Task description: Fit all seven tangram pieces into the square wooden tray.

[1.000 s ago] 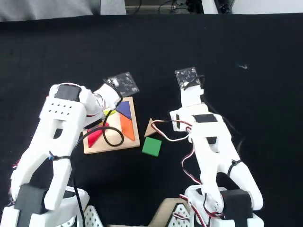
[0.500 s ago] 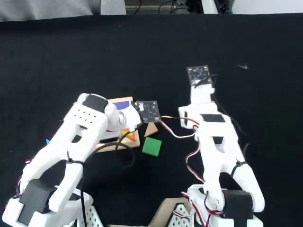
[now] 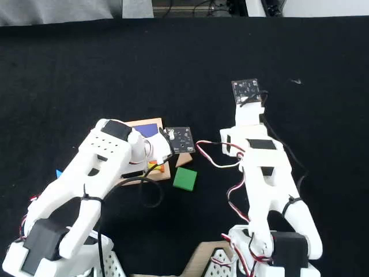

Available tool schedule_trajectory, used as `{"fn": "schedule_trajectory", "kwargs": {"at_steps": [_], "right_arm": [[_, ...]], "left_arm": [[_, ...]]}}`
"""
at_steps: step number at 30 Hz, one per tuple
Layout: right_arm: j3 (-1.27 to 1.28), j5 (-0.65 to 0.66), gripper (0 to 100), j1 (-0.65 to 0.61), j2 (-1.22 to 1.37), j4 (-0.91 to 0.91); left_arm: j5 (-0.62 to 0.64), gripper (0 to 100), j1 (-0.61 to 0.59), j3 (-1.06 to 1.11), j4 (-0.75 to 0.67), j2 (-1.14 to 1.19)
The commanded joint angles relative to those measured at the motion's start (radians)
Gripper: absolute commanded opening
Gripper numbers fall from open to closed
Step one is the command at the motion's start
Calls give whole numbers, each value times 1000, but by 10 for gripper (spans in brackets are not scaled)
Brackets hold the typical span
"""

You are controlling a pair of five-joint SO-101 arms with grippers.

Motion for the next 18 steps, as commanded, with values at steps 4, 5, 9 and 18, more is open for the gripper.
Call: {"fn": "schedule_trajectory", "kwargs": {"at_steps": [4,5,9,18], "right_arm": [[-12,2,11,17,-45,-17],[-12,2,11,17,-45,-17],[-12,2,11,17,-45,-17],[-12,2,11,14,-45,-17]], "left_arm": [[-25,30,8,22,-14,-3],[-28,30,8,25,-14,-3],[-40,30,7,27,-20,-3],[-34,30,13,53,-114,-3]]}}
